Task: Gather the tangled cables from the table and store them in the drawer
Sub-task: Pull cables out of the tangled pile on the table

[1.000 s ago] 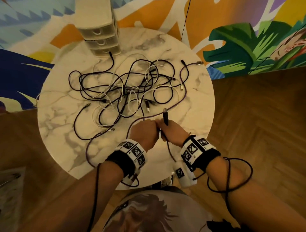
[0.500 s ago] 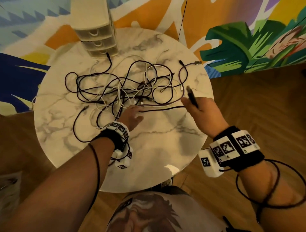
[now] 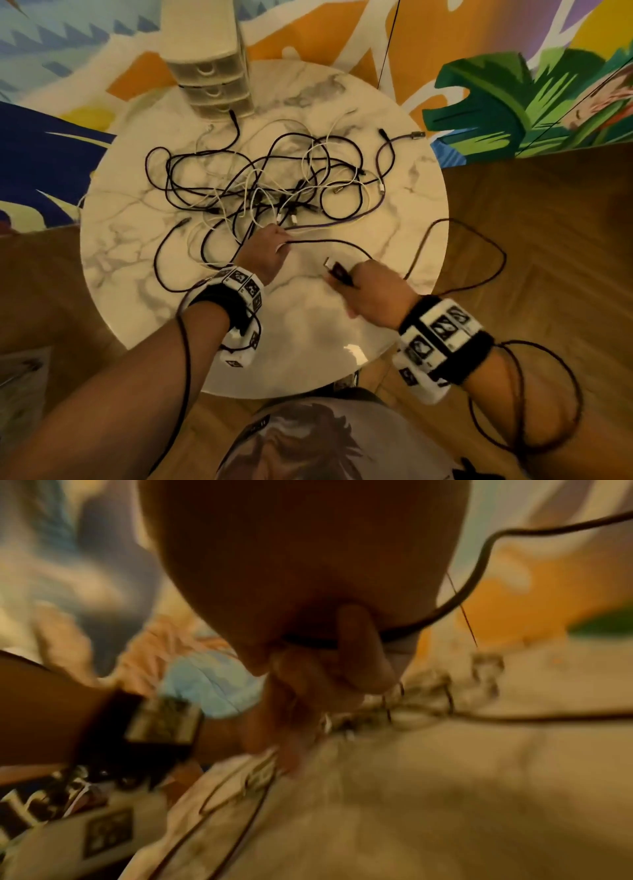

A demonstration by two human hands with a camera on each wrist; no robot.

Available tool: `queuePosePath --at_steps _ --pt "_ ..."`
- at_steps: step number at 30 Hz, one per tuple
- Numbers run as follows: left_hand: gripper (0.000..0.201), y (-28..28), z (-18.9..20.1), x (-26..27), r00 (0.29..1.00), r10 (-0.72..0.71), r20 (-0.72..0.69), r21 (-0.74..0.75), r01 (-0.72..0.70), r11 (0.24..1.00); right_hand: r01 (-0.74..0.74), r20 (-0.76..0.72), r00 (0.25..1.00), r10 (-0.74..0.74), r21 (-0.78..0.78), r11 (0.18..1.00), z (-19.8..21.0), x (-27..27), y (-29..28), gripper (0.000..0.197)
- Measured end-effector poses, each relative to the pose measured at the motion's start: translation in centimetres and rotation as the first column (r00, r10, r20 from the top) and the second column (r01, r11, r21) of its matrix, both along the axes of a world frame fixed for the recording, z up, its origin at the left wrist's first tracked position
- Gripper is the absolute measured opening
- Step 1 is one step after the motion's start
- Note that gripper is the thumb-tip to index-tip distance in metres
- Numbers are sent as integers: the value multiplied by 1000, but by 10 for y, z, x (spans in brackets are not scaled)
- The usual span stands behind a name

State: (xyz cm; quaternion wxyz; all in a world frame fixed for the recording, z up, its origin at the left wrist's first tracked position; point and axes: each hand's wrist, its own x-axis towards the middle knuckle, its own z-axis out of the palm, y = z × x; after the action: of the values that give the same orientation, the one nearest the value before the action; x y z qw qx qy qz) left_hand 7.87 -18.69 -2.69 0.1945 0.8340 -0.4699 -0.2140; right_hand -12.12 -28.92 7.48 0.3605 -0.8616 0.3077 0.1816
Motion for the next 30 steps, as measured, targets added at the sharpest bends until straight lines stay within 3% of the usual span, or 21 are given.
queuePosePath --at_steps 1,2,3,5,7,8,9,11,13,15,16,18,21,23,26,28,30 --pt "24 2 1 -1 1000 -24 20 -2 24 1000 31 -59 998 -23 127 991 -21 12 4 52" --pt "23 5 1 -3 998 -46 49 -9 46 999 163 -49 987 -155 274 948 -40 23 4 49" --pt "23 9 0 -5 994 -66 83 -14 67 998 332 -27 936 -352 408 851 -55 33 3 48" --pt "23 15 -1 -10 986 -94 136 -15 97 995 560 -80 709 -700 667 491 -74 47 -1 45" --pt "23 17 -2 -13 981 -121 149 3 121 993 556 -229 481 -846 826 93 -79 55 -5 37" --pt "23 17 -2 -16 980 -132 149 23 130 991 517 -264 413 -872 856 -14 -77 57 -7 36" --pt "23 16 -1 -18 979 -144 147 48 138 989 495 -267 377 -887 867 -50 -75 60 -9 36" --pt "23 15 1 -22 973 -174 150 82 164 983 532 -206 359 -911 847 18 -72 62 -12 37" --pt "29 15 2 -19 972 -182 147 132 163 978 580 14 424 -906 763 284 -69 60 -13 39" --pt "44 15 -1 -13 968 -199 155 246 157 957 536 252 548 -798 626 566 -63 58 -15 45" --pt "51 15 -3 -11 965 -212 158 303 157 940 490 318 618 -719 560 669 -58 57 -15 49" --pt "59 12 -3 -8 962 -219 166 355 148 923 414 393 706 -589 445 794 -50 55 -15 61" --pt "60 11 -2 5 960 -164 225 361 74 930 392 445 729 -521 353 850 -40 52 -18 66" --pt "58 17 -2 23 965 -80 248 373 -19 928 349 433 751 -498 380 857 -37 50 -19 61" --pt "52 19 5 31 966 -90 243 462 -33 886 305 382 803 -457 396 866 -33 39 -20 60" --pt "44 14 20 21 969 -74 237 346 -13 938 327 370 811 -452 354 876 -31 35 -24 66" --pt "33 14 46 -6 994 -74 86 88 67 994 355 404 801 -442 274 894 -28 35 -27 73"
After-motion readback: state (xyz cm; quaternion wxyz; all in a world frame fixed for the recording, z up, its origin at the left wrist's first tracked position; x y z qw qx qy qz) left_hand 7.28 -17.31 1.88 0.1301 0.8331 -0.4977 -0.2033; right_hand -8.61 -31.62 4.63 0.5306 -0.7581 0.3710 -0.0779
